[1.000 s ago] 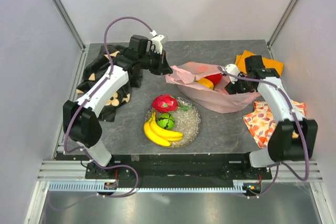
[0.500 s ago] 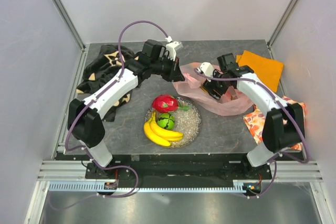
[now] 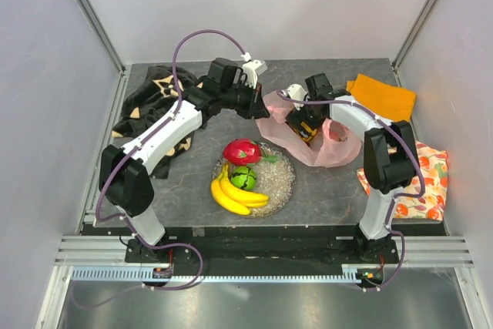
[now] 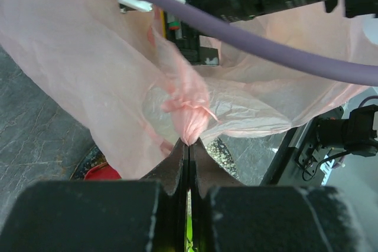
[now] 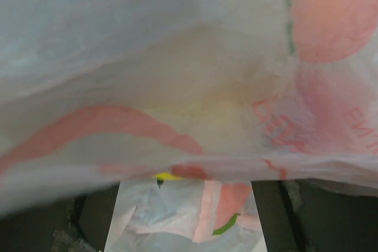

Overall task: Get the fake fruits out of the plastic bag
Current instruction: Take out the fake fruit from the plastic bag.

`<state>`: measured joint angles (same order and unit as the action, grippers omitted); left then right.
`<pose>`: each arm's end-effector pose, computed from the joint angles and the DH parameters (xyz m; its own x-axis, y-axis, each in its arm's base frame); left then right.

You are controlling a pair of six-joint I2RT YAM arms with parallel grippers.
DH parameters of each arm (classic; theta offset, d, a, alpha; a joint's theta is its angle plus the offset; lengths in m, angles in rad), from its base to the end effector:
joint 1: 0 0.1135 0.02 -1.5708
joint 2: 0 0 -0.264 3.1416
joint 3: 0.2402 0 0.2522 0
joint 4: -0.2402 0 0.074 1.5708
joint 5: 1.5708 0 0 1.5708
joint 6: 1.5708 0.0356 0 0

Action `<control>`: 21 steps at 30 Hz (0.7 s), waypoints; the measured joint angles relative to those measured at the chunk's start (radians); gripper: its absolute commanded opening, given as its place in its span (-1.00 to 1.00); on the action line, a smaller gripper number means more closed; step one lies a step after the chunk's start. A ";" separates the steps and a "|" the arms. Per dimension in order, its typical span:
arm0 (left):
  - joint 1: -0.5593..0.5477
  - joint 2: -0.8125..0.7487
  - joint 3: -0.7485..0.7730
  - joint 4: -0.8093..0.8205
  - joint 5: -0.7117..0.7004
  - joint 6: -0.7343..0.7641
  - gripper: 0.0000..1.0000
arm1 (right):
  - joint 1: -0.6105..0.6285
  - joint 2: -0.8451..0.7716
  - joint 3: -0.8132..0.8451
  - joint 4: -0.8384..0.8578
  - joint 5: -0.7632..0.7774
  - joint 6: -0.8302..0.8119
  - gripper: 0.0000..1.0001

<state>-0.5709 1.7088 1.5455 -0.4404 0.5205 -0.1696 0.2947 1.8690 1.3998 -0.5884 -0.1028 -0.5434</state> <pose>0.3220 -0.2279 0.3348 -0.6081 0.2165 -0.7638 0.7210 0.5532 -0.4172 0.3787 0.1188 0.2133 -0.5392 -0.7012 -0.4665 -0.7196 0.6714 -0.1773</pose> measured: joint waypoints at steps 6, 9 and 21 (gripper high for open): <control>0.000 0.000 0.000 0.000 -0.006 0.000 -0.97 | 0.001 0.088 0.059 -0.003 0.040 0.024 0.04; 0.000 0.001 0.000 0.000 -0.012 0.000 -0.97 | -0.002 0.085 0.077 -0.006 0.039 0.038 -0.05; 0.000 0.035 0.051 0.010 -0.022 -0.035 -0.97 | -0.005 -0.356 0.117 -0.238 -0.208 -0.008 -0.01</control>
<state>-0.5709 1.7439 1.5963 -0.4305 0.4988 -0.2047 0.2901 1.5127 1.5169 -0.8261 -0.3107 -0.5514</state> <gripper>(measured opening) 0.025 0.725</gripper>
